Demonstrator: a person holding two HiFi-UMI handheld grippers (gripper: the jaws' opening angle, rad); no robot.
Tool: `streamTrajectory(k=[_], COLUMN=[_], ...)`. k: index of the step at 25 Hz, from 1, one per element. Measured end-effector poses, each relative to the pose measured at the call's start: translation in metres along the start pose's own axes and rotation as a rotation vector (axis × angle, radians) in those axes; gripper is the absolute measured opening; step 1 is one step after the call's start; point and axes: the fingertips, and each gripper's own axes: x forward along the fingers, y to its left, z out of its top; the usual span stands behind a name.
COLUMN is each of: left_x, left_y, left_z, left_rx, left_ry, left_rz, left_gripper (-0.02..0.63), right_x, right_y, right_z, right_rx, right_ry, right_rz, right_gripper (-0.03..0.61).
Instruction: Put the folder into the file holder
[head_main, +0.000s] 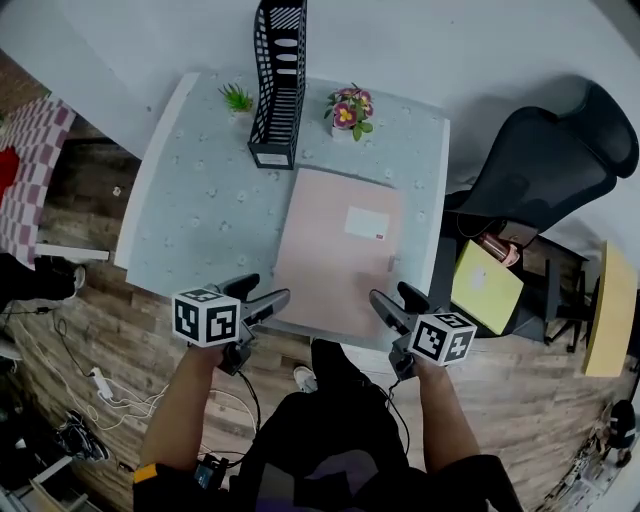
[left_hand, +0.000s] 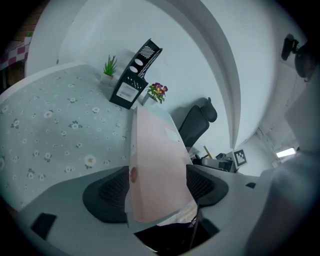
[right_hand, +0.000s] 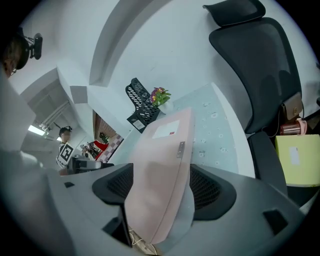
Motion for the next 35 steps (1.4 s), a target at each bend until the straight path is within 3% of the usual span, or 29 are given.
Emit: streamTrajectory(k=[9, 27, 35], left_x=[0.036, 0.064, 0.055], left_y=[0.034, 0.021, 0.02], left_z=[0.014, -0.003, 0.006], left_rx=[-0.01, 0.004, -0.077], left_ry=[0.08, 0.158, 0.132], left_rz=[0.006, -0.076, -0.12], left_gripper=[0.334, 0.333, 0.333], right_x=[0.02, 0.042, 0.037], right_y=[-0.029, -0.022, -0.009], right_z=[0.004, -0.016, -0.011], right_rx=[0.013, 0.002, 0.169], right_ry=[0.052, 0.112, 0.081], right_rz=[0.001, -0.01, 0.083], right_gripper=[0.347, 0.345, 0.344])
